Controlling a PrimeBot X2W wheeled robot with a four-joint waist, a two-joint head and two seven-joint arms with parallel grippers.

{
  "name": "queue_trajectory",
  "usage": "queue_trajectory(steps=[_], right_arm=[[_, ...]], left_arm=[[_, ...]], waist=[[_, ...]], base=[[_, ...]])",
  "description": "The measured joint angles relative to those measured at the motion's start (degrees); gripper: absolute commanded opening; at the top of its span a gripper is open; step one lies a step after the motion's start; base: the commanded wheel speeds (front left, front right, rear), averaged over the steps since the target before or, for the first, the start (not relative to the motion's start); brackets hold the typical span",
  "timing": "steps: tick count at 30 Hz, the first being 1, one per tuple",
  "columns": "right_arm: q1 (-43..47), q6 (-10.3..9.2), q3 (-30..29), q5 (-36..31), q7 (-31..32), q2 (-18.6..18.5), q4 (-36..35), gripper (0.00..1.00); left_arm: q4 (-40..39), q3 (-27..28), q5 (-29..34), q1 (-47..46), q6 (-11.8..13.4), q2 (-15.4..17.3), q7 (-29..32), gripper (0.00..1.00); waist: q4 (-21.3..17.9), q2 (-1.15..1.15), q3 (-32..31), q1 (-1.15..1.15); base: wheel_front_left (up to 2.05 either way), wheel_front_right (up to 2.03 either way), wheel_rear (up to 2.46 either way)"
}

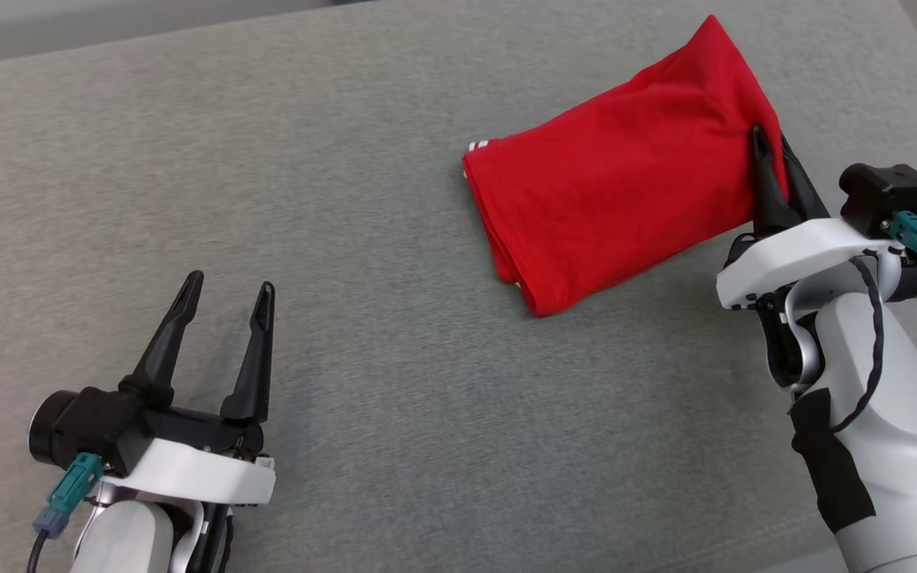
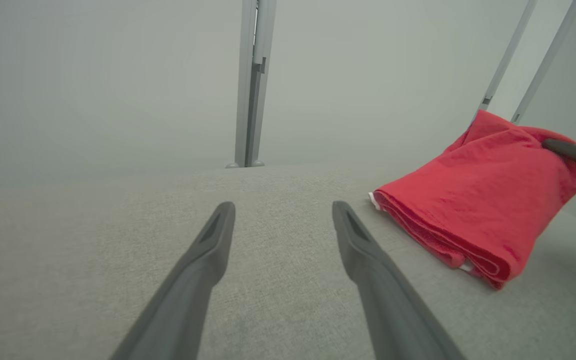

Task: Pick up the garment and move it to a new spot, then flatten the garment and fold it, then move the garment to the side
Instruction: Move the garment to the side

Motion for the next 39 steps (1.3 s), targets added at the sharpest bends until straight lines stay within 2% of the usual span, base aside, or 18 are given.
queue_trajectory(steps=[4,10,14,17,26,39], right_arm=[[1.07,0.0,-1.45,-0.27,0.01,0.41,-1.05,0.0],[0.91,0.0,-3.31,-0.48,0.0,0.42,-1.85,0.0],[-0.94,0.0,-5.33,-3.74,0.01,0.55,-2.01,0.0],[-2.57,0.0,-7.66,-5.73,0.01,0.26,-2.34,0.0],[-6.05,0.0,-16.35,-11.36,0.01,-4.19,-4.08,0.0],[-6.13,0.0,-24.04,-17.68,0.0,-5.81,-9.39,0.0]], left_arm=[[-0.75,-0.81,0.05,-0.29,-0.01,1.07,0.0,1.0],[-1.89,-1.66,0.04,-1.2,-0.07,2.41,0.01,1.0],[-2.88,-2.08,0.03,-1.6,-0.07,3.97,0.24,1.0],[-3.9,-2.5,-0.02,-2.37,-0.07,4.98,0.68,1.0],[-6.56,-3.01,-0.02,-3.65,-0.07,7.44,1.47,1.0],[-8.82,-3.18,-0.1,-4.19,0.04,8.95,1.94,1.0]], waist=[[-3.22,0.0,1.24,0.0],[-5.8,0.0,2.99,0.0],[-6.58,0.0,4.73,0.0],[-6.53,0.0,5.96,0.0],[-3.62,0.0,9.9,0.0],[-1.6,0.0,12.38,0.0]], base=[[0.0,0.0,0.0],[0.0,0.0,0.0],[0.0,0.0,0.0],[0.0,0.0,0.0],[0.0,0.0,0.0],[0.0,0.0,0.0]])
